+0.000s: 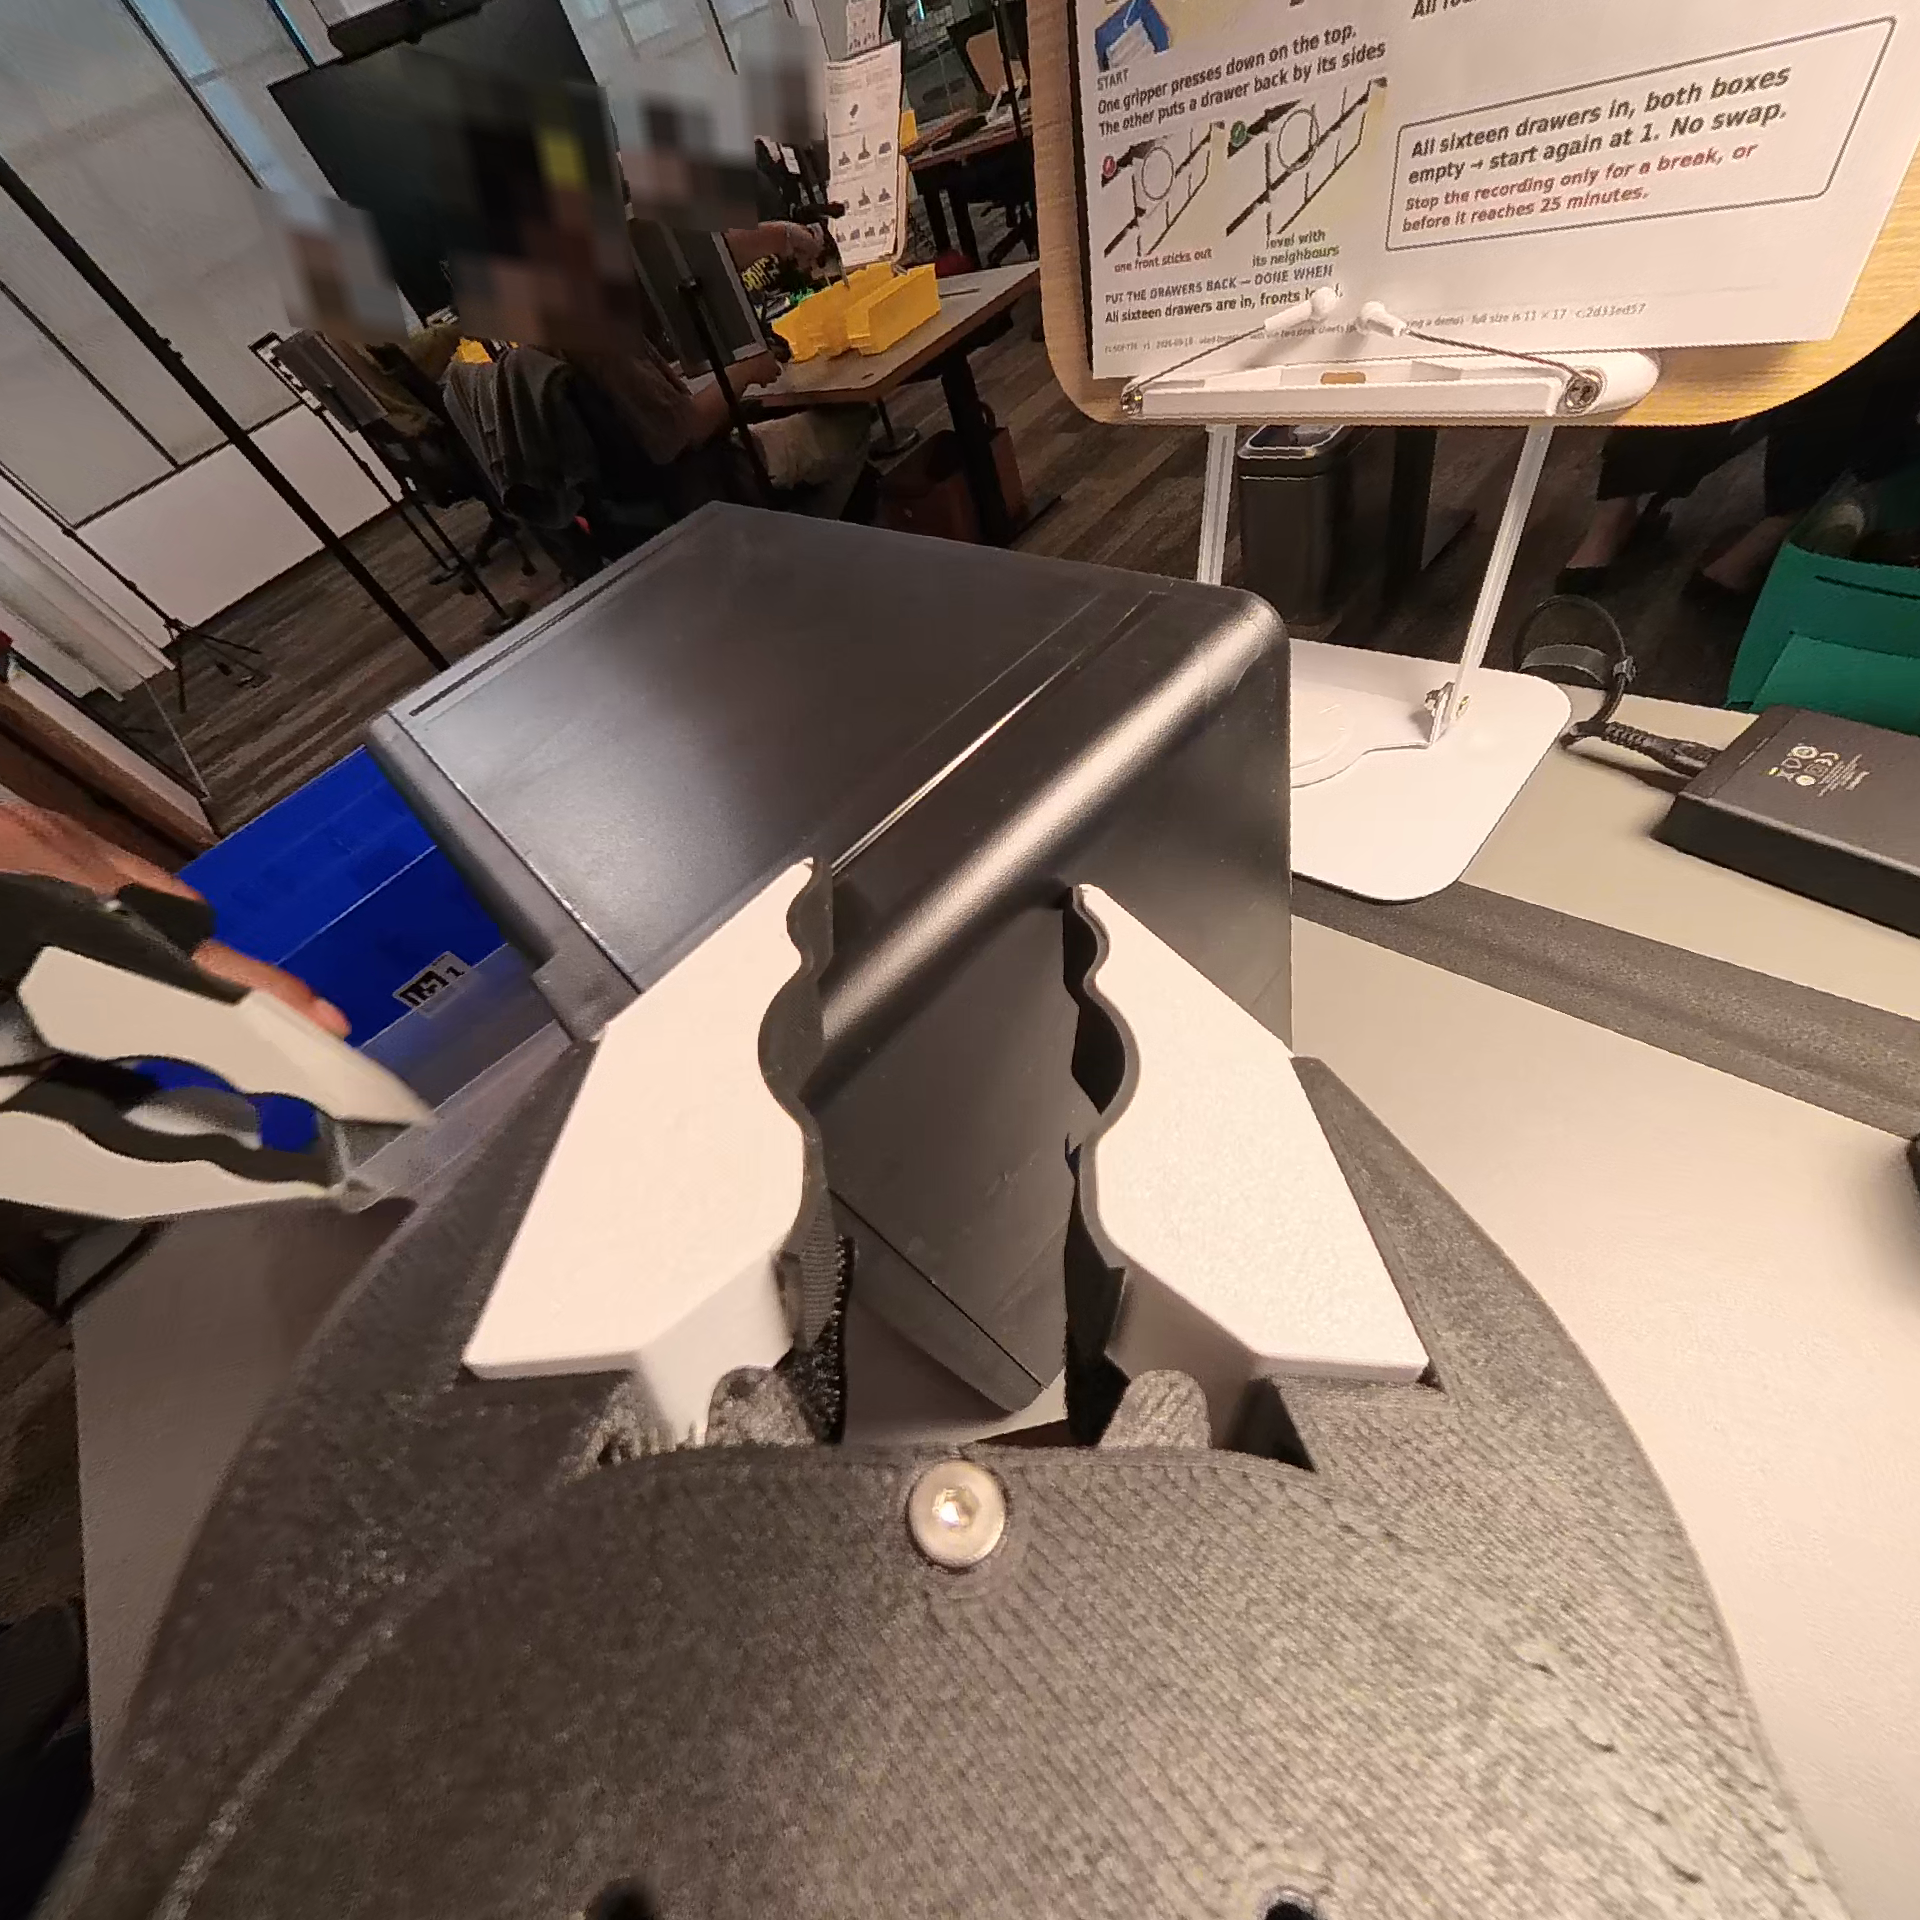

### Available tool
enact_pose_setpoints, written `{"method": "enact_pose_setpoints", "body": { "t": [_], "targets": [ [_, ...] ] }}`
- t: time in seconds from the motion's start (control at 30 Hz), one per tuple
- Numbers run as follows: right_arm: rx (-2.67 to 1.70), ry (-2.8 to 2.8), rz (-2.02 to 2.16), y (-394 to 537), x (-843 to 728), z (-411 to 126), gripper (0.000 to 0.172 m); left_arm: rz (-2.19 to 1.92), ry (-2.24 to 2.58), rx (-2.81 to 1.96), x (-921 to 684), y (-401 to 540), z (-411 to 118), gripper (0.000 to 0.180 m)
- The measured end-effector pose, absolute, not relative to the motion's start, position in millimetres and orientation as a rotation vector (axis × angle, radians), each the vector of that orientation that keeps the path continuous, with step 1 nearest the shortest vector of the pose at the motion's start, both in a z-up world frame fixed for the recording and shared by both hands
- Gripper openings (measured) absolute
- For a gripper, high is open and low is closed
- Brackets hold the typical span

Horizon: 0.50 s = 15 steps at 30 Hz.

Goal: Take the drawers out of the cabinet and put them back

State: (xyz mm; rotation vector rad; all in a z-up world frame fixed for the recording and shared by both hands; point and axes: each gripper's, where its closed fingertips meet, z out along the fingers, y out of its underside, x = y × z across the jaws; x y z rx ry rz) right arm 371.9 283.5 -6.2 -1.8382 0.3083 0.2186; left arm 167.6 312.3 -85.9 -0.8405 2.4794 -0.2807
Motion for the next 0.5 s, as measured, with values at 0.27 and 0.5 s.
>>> {"method": "enact_pose_setpoints", "body": {
  "t": [0.27, 0.5],
  "targets": [
    [-1.838, 0.306, 0.217, 283.4, 371.8, -6.5, 0.047, -0.180, 2.190, -0.887, 193.9, 349.9, -82.4, 0.047],
    [-1.839, 0.303, 0.217, 283.7, 372.1, -6.6, 0.047, -0.533, 2.233, -0.826, 165.1, 319.3, -75.1, 0.029]
  ]
}}
